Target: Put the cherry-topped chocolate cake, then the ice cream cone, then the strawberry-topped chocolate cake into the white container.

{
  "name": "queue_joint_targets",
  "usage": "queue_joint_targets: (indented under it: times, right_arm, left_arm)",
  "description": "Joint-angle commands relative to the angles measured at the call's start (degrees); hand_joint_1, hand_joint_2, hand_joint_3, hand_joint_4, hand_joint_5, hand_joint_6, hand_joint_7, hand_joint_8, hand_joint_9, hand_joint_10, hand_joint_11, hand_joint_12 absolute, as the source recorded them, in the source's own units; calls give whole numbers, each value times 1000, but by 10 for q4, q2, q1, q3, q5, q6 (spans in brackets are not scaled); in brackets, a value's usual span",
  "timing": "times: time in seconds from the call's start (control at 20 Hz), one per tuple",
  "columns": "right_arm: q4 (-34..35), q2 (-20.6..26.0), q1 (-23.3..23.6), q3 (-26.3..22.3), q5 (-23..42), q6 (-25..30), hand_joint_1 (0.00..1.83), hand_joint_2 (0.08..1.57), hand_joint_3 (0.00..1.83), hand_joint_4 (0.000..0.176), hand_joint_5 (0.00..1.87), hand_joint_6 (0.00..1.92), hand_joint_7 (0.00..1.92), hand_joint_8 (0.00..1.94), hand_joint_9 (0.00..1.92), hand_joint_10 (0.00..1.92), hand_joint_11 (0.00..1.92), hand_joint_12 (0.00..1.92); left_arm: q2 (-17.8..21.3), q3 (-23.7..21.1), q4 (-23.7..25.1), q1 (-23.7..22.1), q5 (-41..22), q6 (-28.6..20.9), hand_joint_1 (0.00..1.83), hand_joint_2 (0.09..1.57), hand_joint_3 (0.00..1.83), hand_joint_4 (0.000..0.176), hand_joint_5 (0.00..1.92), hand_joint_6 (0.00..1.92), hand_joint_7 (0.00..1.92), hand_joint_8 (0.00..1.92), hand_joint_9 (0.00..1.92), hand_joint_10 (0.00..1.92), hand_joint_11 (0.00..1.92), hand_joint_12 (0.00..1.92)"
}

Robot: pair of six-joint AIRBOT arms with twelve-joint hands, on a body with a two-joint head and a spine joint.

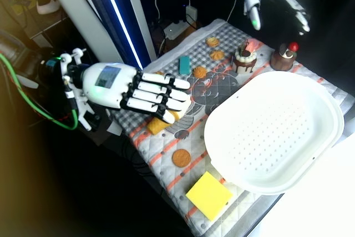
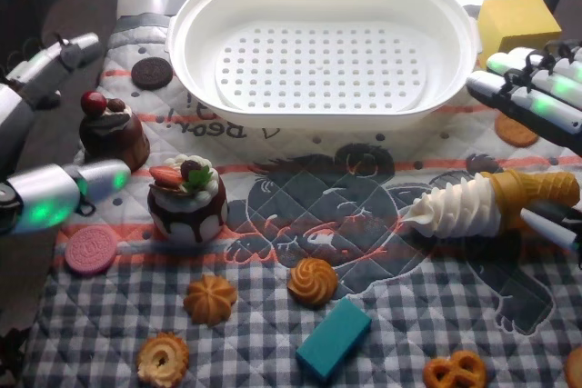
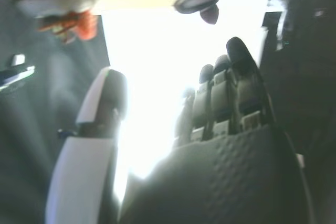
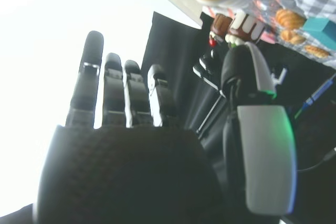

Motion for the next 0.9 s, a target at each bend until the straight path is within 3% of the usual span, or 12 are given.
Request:
queue_joint_targets:
  times: [0.0, 0.05, 0.1, 0.15, 0.25, 0.4, 0.45, 0.5, 0.55, 0.6, 0.7, 0.85]
  right_arm:
    - [-3, 1, 2, 0, 73, -1, 733, 1251, 31, 0, 0, 0, 0, 0, 0, 91, 0, 1205]
    - [-3, 0, 2, 1, 73, -1, 717, 1264, 17, 0, 0, 0, 0, 0, 0, 68, 0, 1276]
    - [-3, -2, 2, 1, 73, -1, 669, 1257, 6, 0, 0, 0, 0, 0, 4, 73, 0, 1137]
    - [-3, -2, 2, 1, 73, -1, 642, 1261, 3, 0, 0, 0, 0, 0, 5, 81, 0, 1051]
    - [-3, -3, 2, 1, 73, -1, 639, 1263, 3, 0, 0, 0, 4, 1, 7, 95, 0, 953]
    - [-2, -5, 0, 1, 73, -1, 626, 1264, 1, 0, 0, 0, 21, 4, 19, 141, 0, 1032]
    - [-2, -6, 0, 1, 73, -1, 601, 1266, 0, 0, 0, 0, 23, 2, 3, 144, 0, 995]
    - [-2, -6, -1, 2, 73, 1, 619, 1275, 1, 0, 0, 0, 12, 5, 0, 154, 0, 1082]
    - [-2, -7, -1, 2, 73, 2, 593, 1269, 0, 0, 0, 0, 10, 4, 5, 203, 0, 1229]
    - [-2, -7, -1, 2, 73, 3, 577, 1268, 0, 0, 0, 0, 1, 0, 0, 270, 0, 1371]
    - [-2, -7, -3, 2, 73, 5, 605, 1253, 0, 0, 0, 0, 10, 3, 0, 379, 0, 1532]
    - [-2, -8, -5, 2, 73, 8, 586, 1268, 2, 0, 0, 0, 1, 0, 0, 270, 0, 1466]
  left_arm:
    - [-1, 6, 15, -8, -58, -1, 963, 1156, 3, 47, 91, 21, 0, 0, 0, 0, 0, 480]
    - [-3, 10, 11, -11, -52, -1, 987, 1153, 0, 38, 102, 16, 0, 0, 0, 0, 0, 465]
    - [-8, 18, 5, -16, -40, 1, 981, 1153, 0, 52, 101, 6, 0, 0, 0, 0, 0, 556]
    - [-13, 25, 0, -22, -28, 2, 1013, 1147, 0, 52, 107, 6, 0, 0, 0, 0, 0, 570]
    - [-23, 40, -11, -36, -2, 15, 1009, 1132, 0, 69, 116, 3, 0, 0, 0, 0, 0, 523]
    - [-48, 63, -43, -72, 41, 83, 973, 1094, 0, 66, 170, 5, 30, 4, 33, 9, 0, 834]
    - [-57, 71, -53, -81, 55, 103, 1002, 1113, 1, 77, 149, 9, 5, 0, 6, 1, 0, 716]
    - [-65, 79, -62, -90, 69, 123, 1019, 1126, 0, 61, 151, 3, 25, 0, 0, 0, 0, 482]
    - [-71, 86, -70, -96, 79, 137, 1036, 1134, 0, 54, 160, 1, 37, 0, 0, 0, 0, 390]
    - [-77, 94, -80, -102, 91, 151, 1050, 1137, 0, 48, 171, 2, 53, 1, 0, 0, 0, 503]
    - [-86, 108, -93, -108, 110, 166, 1085, 1137, 0, 55, 202, 4, 53, 3, 0, 0, 0, 705]
    - [-93, 123, -105, -111, 130, 173, 1144, 1142, 1, 47, 308, 20, 106, 4, 83, 23, 0, 1150]
